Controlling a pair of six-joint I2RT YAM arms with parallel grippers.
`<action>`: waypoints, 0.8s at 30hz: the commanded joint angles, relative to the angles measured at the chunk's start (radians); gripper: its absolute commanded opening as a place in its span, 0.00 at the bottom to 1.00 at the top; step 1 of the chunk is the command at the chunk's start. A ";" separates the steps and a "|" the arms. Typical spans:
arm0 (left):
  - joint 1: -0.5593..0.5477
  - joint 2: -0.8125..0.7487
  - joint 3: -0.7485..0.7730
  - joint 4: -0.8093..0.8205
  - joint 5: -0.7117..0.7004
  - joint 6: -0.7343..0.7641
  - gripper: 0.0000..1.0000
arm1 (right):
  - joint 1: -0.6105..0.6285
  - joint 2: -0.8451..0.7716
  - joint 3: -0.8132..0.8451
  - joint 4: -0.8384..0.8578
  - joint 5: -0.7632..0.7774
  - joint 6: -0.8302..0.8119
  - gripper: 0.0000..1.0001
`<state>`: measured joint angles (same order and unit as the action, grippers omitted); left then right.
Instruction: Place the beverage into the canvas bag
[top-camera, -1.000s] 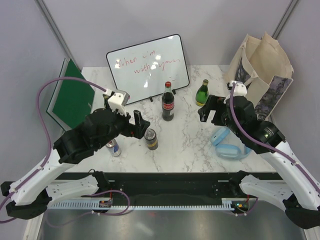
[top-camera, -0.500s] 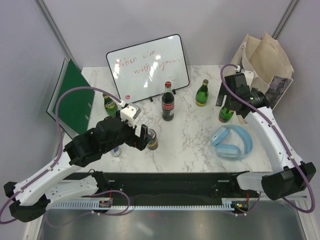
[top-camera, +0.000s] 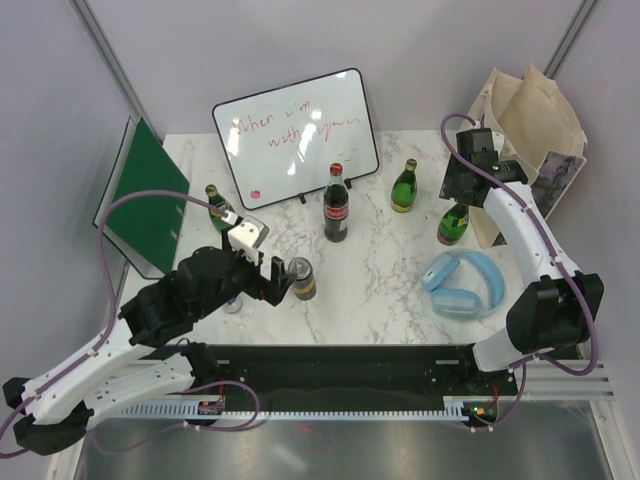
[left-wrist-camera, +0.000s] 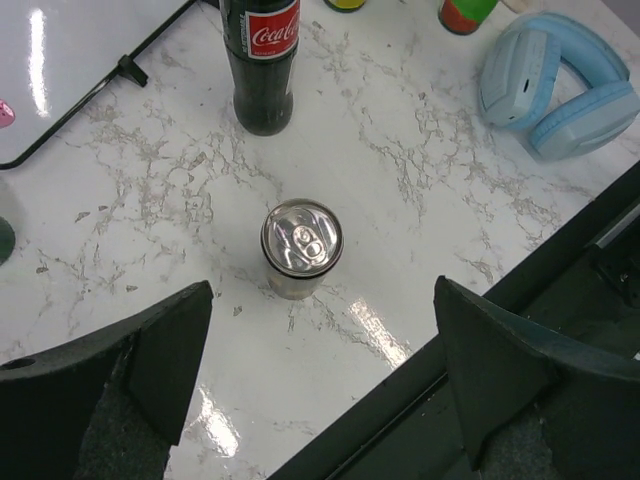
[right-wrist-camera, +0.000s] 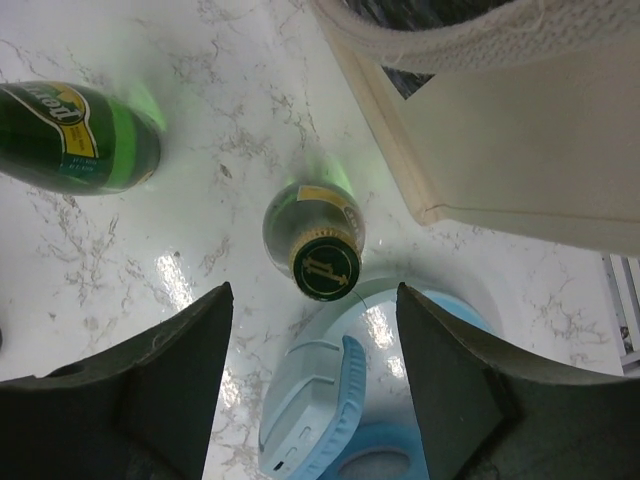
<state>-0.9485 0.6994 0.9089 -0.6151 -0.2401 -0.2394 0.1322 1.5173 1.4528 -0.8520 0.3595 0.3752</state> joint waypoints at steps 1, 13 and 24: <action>0.002 -0.052 -0.013 0.080 -0.036 0.049 0.99 | -0.020 0.014 -0.029 0.085 0.002 -0.038 0.74; 0.002 -0.087 -0.031 0.103 -0.053 0.054 0.99 | -0.069 0.063 -0.069 0.166 -0.073 -0.058 0.64; 0.004 -0.066 -0.034 0.110 -0.031 0.055 1.00 | -0.071 0.032 -0.163 0.248 -0.044 -0.104 0.59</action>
<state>-0.9485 0.6258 0.8772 -0.5503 -0.2642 -0.2180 0.0631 1.5848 1.3056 -0.6628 0.2848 0.3000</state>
